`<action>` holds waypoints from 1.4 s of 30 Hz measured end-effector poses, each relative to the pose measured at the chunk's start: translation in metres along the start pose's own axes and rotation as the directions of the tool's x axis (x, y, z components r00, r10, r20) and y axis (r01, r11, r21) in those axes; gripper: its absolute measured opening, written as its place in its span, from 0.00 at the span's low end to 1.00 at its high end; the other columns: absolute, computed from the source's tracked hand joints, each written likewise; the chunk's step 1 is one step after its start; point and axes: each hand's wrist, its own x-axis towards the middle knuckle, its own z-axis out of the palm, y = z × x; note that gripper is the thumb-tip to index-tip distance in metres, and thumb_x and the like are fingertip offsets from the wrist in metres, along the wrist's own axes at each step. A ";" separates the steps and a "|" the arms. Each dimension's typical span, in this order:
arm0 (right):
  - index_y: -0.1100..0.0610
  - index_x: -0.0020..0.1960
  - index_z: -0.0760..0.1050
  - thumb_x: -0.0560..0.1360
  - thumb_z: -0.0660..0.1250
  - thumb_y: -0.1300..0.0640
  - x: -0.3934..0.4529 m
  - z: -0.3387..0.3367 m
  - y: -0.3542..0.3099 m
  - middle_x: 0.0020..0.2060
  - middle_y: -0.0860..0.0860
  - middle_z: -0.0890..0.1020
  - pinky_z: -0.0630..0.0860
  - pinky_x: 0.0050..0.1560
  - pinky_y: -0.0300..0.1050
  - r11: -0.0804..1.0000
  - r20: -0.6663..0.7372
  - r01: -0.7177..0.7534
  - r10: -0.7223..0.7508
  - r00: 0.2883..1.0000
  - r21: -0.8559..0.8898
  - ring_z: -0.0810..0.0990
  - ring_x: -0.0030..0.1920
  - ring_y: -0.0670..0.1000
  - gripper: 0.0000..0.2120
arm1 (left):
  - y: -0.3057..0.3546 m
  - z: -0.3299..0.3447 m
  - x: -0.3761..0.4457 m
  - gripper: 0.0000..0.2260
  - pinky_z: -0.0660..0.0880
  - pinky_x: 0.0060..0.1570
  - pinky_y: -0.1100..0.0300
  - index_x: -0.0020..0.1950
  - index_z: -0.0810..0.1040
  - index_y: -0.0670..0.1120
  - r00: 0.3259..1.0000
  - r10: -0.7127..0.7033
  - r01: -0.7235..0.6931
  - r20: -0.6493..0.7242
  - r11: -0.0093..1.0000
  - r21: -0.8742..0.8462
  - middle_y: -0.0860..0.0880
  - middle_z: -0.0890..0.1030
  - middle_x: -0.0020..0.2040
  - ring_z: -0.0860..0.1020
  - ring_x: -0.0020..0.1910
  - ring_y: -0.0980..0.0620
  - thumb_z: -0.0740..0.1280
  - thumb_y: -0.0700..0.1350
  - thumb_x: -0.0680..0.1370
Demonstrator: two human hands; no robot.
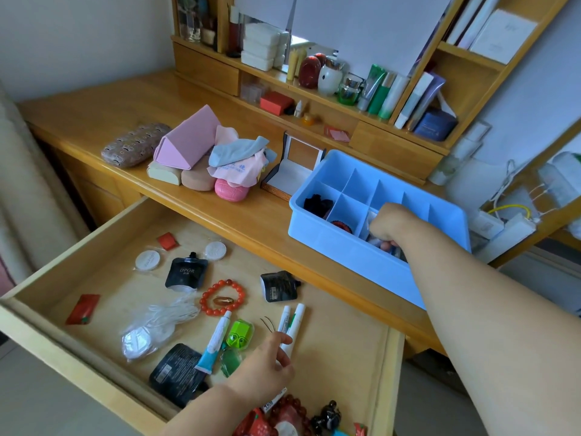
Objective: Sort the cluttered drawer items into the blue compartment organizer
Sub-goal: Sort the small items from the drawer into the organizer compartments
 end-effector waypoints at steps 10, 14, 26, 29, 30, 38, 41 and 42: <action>0.61 0.46 0.68 0.77 0.57 0.62 0.000 -0.008 0.002 0.18 0.54 0.75 0.67 0.30 0.39 1.000 0.136 0.019 -0.017 0.991 -0.016 0.67 0.26 0.51 0.03 | 0.000 0.001 0.000 0.17 0.72 0.39 0.69 0.65 0.64 0.53 1.000 0.003 -0.004 0.012 1.000 0.027 0.58 0.76 0.46 0.75 0.37 0.60 0.60 0.42 0.77; 0.55 0.41 0.67 0.76 0.53 0.62 -0.011 0.003 -0.009 0.36 0.50 0.71 0.68 0.41 0.42 0.898 0.058 0.124 -0.109 0.992 -0.422 0.72 0.40 0.53 0.08 | 0.002 -0.001 -0.002 0.17 0.71 0.39 0.72 0.66 0.64 0.51 1.000 0.007 -0.008 0.022 0.999 0.033 0.58 0.76 0.45 0.75 0.38 0.62 0.58 0.40 0.78; 0.53 0.61 0.78 0.79 0.60 0.59 -0.037 0.002 0.061 0.53 0.50 0.82 0.71 0.58 0.47 0.819 -0.374 0.568 -0.503 0.779 0.080 0.77 0.57 0.53 0.13 | 0.078 -0.025 -0.015 0.08 0.73 0.46 0.66 0.53 0.80 0.48 0.760 0.538 -0.494 -0.365 0.843 0.215 0.57 0.78 0.46 0.76 0.44 0.62 0.64 0.40 0.77; 0.53 0.63 0.77 0.80 0.56 0.59 -0.028 0.013 0.069 0.47 0.47 0.83 0.64 0.67 0.47 0.795 -0.245 0.604 -0.577 0.779 0.050 0.76 0.59 0.55 0.15 | 0.139 -0.043 0.003 0.11 0.72 0.55 0.65 0.58 0.80 0.45 0.578 0.733 -0.622 -0.358 0.680 0.388 0.53 0.79 0.53 0.76 0.53 0.57 0.65 0.41 0.76; 0.52 0.63 0.76 0.80 0.56 0.61 -0.024 0.015 0.070 0.50 0.48 0.82 0.67 0.64 0.46 0.787 -0.211 0.614 -0.591 0.779 0.063 0.75 0.60 0.54 0.16 | 0.156 -0.048 0.013 0.12 0.72 0.57 0.62 0.59 0.79 0.44 0.552 0.764 -0.616 -0.333 0.643 0.455 0.49 0.79 0.55 0.76 0.55 0.53 0.66 0.41 0.76; 0.53 0.42 0.83 0.72 0.71 0.58 0.019 -0.006 0.090 0.39 0.49 0.81 0.63 0.45 0.43 0.716 -0.372 0.682 -0.679 0.633 -0.147 0.75 0.48 0.54 0.02 | 0.201 -0.058 0.079 0.10 0.67 0.59 0.51 0.49 0.84 0.49 0.656 0.753 -0.547 -0.048 0.518 0.658 0.51 0.82 0.43 0.76 0.48 0.51 0.65 0.51 0.78; 0.51 0.42 0.83 0.73 0.69 0.56 0.026 -0.008 0.082 0.37 0.47 0.82 0.63 0.50 0.44 0.666 -0.319 0.708 -0.741 0.591 -0.236 0.74 0.49 0.53 0.05 | 0.198 -0.055 0.084 0.12 0.63 0.62 0.54 0.50 0.84 0.53 0.674 0.739 -0.500 0.003 0.454 0.737 0.55 0.82 0.49 0.74 0.53 0.52 0.62 0.54 0.79; 0.50 0.42 0.83 0.73 0.68 0.55 0.028 -0.007 0.077 0.38 0.47 0.82 0.64 0.52 0.45 0.664 -0.296 0.699 -0.746 0.596 -0.265 0.74 0.49 0.52 0.06 | 0.199 -0.053 0.083 0.12 0.62 0.62 0.55 0.52 0.83 0.53 0.668 0.744 -0.500 0.027 0.422 0.756 0.55 0.82 0.50 0.74 0.53 0.51 0.61 0.54 0.79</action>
